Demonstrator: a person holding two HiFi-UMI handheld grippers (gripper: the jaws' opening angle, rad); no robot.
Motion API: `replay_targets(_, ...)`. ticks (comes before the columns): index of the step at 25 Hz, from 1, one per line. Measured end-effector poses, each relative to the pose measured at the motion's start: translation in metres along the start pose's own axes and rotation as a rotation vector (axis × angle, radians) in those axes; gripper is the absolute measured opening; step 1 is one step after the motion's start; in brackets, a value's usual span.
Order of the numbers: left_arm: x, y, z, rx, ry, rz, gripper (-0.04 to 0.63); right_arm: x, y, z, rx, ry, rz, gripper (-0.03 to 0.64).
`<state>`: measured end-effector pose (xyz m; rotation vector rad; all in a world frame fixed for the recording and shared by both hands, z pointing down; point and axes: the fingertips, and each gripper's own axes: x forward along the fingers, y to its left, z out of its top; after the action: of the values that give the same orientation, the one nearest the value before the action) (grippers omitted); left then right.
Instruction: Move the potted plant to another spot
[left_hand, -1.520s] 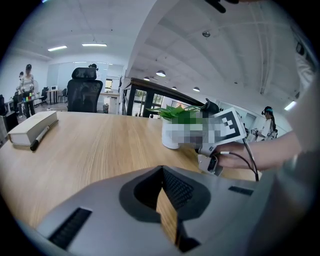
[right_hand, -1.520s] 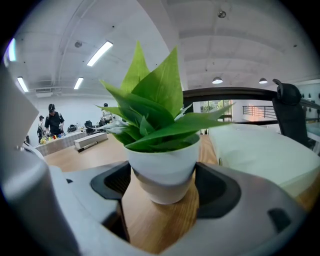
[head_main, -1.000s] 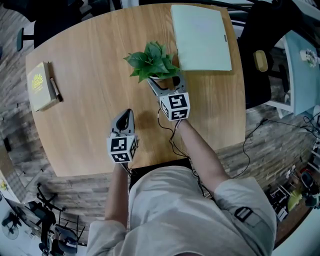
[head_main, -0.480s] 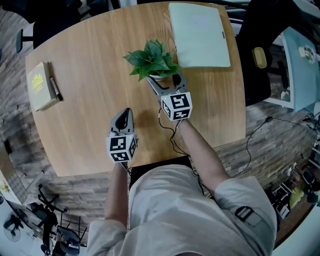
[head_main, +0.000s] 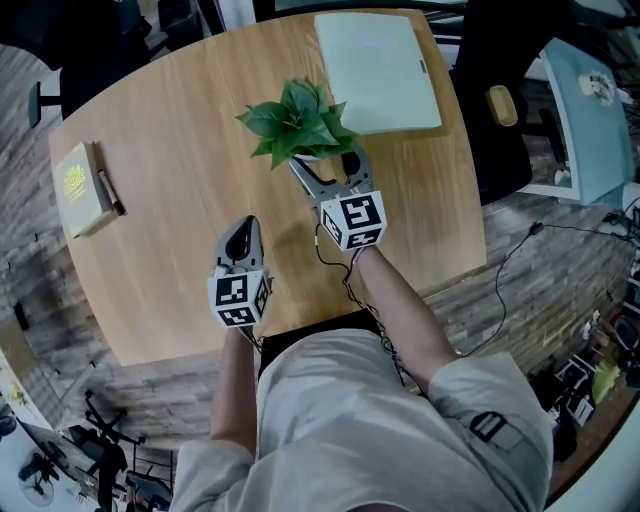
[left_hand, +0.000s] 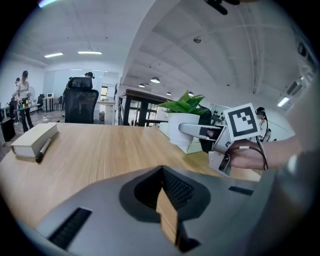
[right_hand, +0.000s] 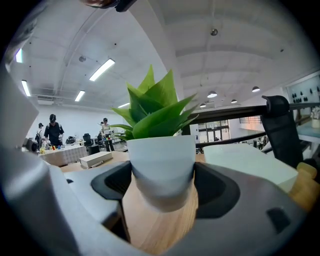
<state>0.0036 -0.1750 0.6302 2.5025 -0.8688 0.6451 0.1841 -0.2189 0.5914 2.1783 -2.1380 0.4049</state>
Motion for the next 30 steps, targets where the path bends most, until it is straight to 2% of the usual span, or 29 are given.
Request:
replay_targets(12,-0.028,-0.030,0.069,0.092,-0.162,-0.046,0.012,-0.063,0.014,0.065,-0.050,-0.129,-0.039,0.396)
replay_targets(17,-0.055,-0.040,0.097,0.097,-0.232,-0.054,0.012,-0.094,0.022,0.103,-0.067,-0.192,-0.053,0.396)
replay_targets(23,-0.079,-0.075,0.121,0.138,-0.330,-0.095,0.012,-0.145,0.015,0.136,-0.101,-0.269,-0.082,0.396)
replay_targets(30,-0.097,-0.087,0.138,0.179,-0.363,-0.139,0.012,-0.176,0.025,0.169,-0.130,-0.309,-0.091,0.396)
